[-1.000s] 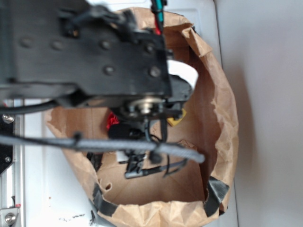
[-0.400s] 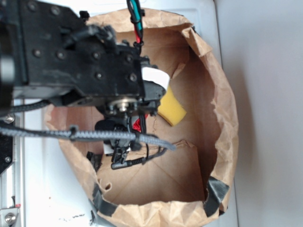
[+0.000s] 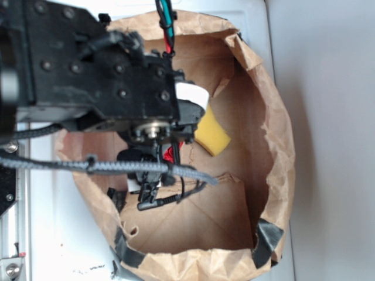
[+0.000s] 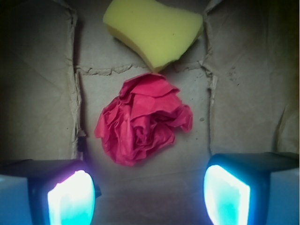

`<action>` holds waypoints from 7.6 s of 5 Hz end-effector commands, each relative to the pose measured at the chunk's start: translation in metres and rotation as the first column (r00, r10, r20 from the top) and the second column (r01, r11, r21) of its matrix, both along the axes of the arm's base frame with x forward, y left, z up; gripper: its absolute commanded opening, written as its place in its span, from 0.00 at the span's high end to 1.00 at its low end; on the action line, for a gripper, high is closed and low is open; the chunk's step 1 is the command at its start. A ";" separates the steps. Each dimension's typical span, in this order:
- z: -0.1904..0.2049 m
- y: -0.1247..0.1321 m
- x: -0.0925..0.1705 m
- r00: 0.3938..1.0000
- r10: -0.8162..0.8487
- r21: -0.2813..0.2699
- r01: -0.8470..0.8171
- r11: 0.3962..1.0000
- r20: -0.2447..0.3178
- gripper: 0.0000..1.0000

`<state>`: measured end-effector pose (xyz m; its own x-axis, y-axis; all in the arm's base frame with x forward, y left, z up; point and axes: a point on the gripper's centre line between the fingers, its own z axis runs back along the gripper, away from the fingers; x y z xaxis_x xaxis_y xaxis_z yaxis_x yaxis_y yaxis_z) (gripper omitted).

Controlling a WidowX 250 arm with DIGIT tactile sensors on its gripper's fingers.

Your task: Grab the red paper.

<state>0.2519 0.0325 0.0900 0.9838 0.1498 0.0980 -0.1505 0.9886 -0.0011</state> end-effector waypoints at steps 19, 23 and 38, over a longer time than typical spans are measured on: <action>-0.046 -0.021 0.026 0.967 0.157 0.122 -0.183 0.975 0.201 1.00; 0.032 -0.022 0.006 0.967 0.169 0.003 -0.172 0.985 0.192 1.00; -0.026 0.020 0.016 0.953 0.279 0.122 -0.292 0.949 0.117 0.00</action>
